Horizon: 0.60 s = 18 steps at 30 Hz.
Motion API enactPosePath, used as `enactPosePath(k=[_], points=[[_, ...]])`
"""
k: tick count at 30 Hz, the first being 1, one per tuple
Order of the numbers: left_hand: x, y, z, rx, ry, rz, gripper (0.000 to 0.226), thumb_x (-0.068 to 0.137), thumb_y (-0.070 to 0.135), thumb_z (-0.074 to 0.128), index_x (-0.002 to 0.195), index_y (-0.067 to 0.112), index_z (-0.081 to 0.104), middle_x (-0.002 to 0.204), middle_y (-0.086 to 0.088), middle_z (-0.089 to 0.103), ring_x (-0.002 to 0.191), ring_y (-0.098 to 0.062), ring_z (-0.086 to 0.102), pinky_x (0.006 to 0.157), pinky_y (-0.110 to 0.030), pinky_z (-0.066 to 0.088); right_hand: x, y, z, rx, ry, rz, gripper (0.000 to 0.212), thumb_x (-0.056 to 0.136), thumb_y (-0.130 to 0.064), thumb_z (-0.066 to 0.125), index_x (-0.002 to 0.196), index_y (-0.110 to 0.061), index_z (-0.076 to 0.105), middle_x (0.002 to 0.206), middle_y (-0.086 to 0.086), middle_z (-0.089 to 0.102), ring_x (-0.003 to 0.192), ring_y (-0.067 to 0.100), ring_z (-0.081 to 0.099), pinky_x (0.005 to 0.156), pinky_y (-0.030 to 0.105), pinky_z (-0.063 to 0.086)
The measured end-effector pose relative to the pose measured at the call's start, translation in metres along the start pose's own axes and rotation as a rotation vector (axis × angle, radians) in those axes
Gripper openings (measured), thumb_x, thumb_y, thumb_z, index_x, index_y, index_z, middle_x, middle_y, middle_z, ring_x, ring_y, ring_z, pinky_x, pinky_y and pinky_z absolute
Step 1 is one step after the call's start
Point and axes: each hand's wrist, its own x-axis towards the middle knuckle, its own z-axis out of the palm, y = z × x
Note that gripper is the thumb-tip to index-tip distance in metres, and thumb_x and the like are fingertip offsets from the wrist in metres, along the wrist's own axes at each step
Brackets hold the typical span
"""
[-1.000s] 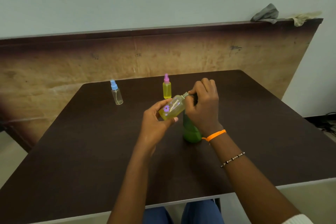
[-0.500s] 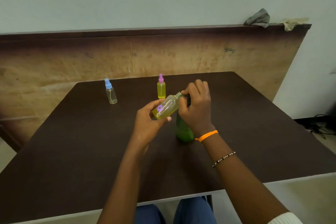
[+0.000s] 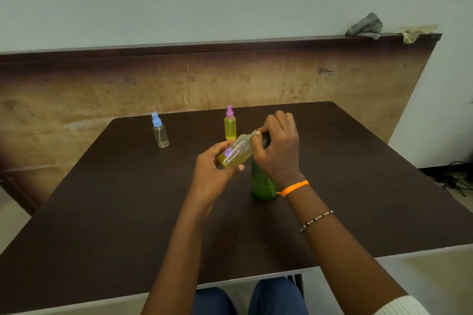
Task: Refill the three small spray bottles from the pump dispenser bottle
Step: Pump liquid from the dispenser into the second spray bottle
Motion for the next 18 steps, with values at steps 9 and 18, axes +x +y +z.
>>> enactPosePath(k=[9, 18], points=[[0.000, 0.000, 0.001, 0.002, 0.010, -0.004, 0.053, 0.072, -0.011, 0.069, 0.116, 0.016, 0.061, 0.103, 0.003, 0.068, 0.092, -0.006, 0.063, 0.084, -0.025, 0.053, -0.007, 0.004, 0.002, -0.025, -0.016, -0.027, 0.007, 0.068, -0.009, 0.048, 0.065, -0.003, 0.048, 0.068, 0.012, 0.043, 0.066, 0.024, 0.034, 0.061, 0.027, 0.025], [0.001, -0.003, 0.003, -0.014, 0.022, -0.018, 0.053, 0.071, -0.013, 0.069, 0.116, 0.014, 0.061, 0.101, 0.003, 0.068, 0.092, -0.007, 0.062, 0.084, -0.025, 0.052, -0.013, 0.006, 0.003, -0.050, -0.005, -0.044, 0.004, 0.067, -0.004, 0.047, 0.065, -0.001, 0.048, 0.068, 0.015, 0.044, 0.067, 0.026, 0.033, 0.061, 0.028, 0.026]])
